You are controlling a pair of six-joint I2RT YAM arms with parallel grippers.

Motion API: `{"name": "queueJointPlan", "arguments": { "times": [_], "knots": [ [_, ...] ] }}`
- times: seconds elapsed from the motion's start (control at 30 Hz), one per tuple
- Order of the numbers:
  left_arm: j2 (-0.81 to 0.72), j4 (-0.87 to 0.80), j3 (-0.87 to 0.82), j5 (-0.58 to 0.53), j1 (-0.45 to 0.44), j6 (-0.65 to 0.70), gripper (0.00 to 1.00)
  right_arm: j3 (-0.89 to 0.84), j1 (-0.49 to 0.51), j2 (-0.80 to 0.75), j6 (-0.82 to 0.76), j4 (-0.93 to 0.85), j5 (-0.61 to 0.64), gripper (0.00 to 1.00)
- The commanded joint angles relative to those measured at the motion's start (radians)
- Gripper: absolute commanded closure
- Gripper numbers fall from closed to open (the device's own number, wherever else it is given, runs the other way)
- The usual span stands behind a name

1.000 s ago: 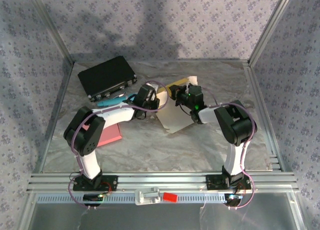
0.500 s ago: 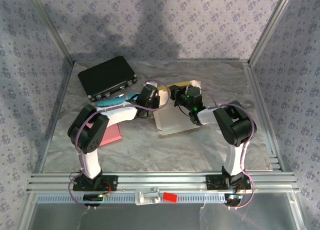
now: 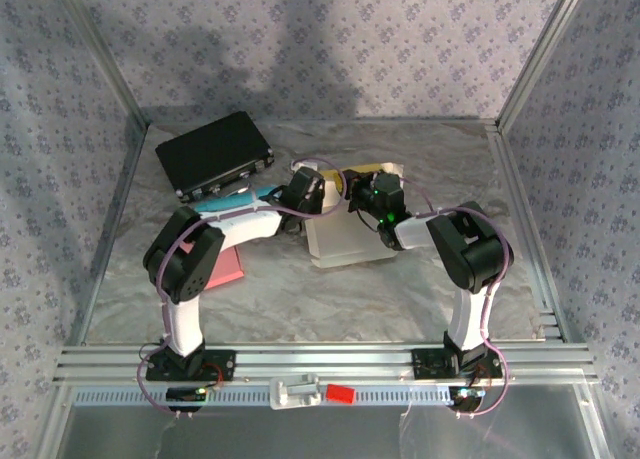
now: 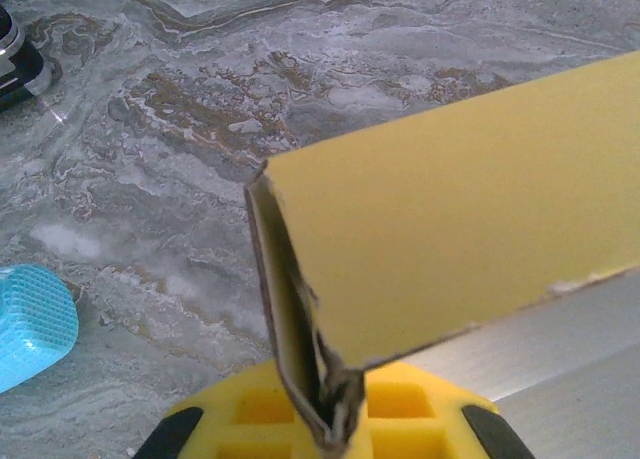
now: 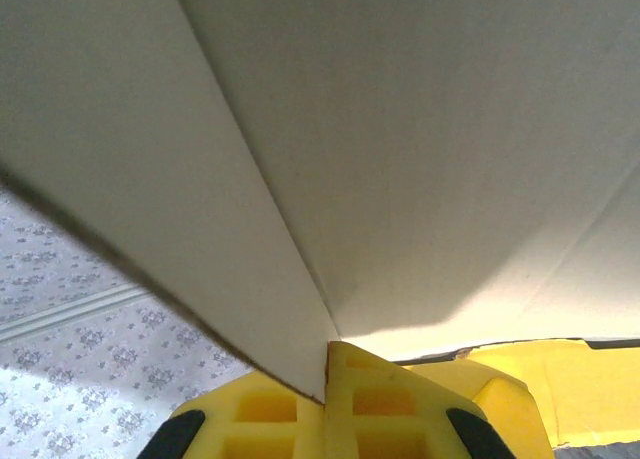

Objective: Fold the paper box

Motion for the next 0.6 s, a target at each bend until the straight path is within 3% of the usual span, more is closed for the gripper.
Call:
{"name": "queueJointPlan", "arguments": {
  "times": [0.0,0.27,0.4,0.57],
  "knots": [
    [0.057,-0.03,0.023,0.038,-0.01,-0.004,0.91,-0.019,0.038,-0.022,0.015,-0.037,-0.07,1.0],
    [0.061,-0.026,0.01,0.041,-0.001,-0.016,0.85,-0.015,0.032,-0.022,0.014,-0.046,-0.072,1.0],
    [0.054,-0.01,0.002,0.04,0.003,-0.009,0.98,-0.016,0.03,-0.025,0.014,-0.05,-0.071,1.0],
    [0.057,-0.061,0.04,-0.009,0.001,-0.034,1.0,-0.013,0.033,-0.022,0.015,-0.057,-0.07,1.0]
  ]
}}
